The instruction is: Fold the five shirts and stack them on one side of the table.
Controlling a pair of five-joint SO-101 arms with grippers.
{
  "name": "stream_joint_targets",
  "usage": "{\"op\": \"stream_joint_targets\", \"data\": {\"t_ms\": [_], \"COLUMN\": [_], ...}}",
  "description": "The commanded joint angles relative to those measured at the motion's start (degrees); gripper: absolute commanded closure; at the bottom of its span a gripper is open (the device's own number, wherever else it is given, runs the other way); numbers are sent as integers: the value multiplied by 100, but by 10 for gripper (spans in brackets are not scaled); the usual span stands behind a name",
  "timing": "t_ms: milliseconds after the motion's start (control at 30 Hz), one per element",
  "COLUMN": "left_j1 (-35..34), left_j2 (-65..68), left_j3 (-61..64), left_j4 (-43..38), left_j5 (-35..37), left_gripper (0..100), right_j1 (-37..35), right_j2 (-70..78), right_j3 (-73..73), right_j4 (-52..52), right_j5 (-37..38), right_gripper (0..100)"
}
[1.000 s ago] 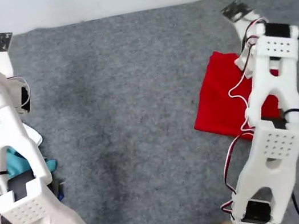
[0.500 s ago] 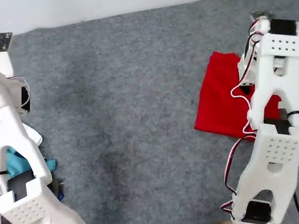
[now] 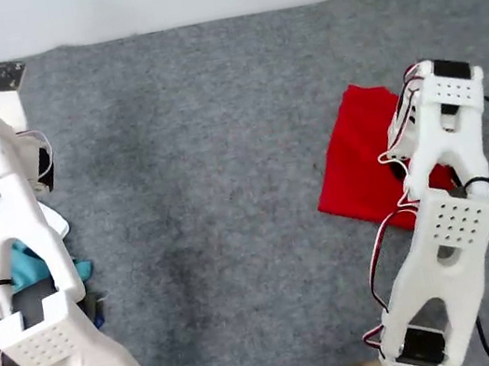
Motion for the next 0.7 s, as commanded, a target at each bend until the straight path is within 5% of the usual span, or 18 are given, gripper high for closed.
{"op": "stream_joint_targets", "data": {"t_ms": [0,167,367,667], "left_j1": [-26,0,-26,-18], "left_j2": [-422,-659,-844,-1468], "left_j3": [-31,-31,-22,927], "left_j4": [141,141,141,141], "left_j5": [-26,-26,-26,-44], "left_gripper": [986,986,986,986], "right_j1": [66,110,629,2193], "right_j2": [66,84,84,145], "right_j3": [-44,-149,-809,-2119], "right_j4": [-66,-4,444,760], "right_j5": [0,651,1371,3745], "right_gripper": [742,995,989,990]}}
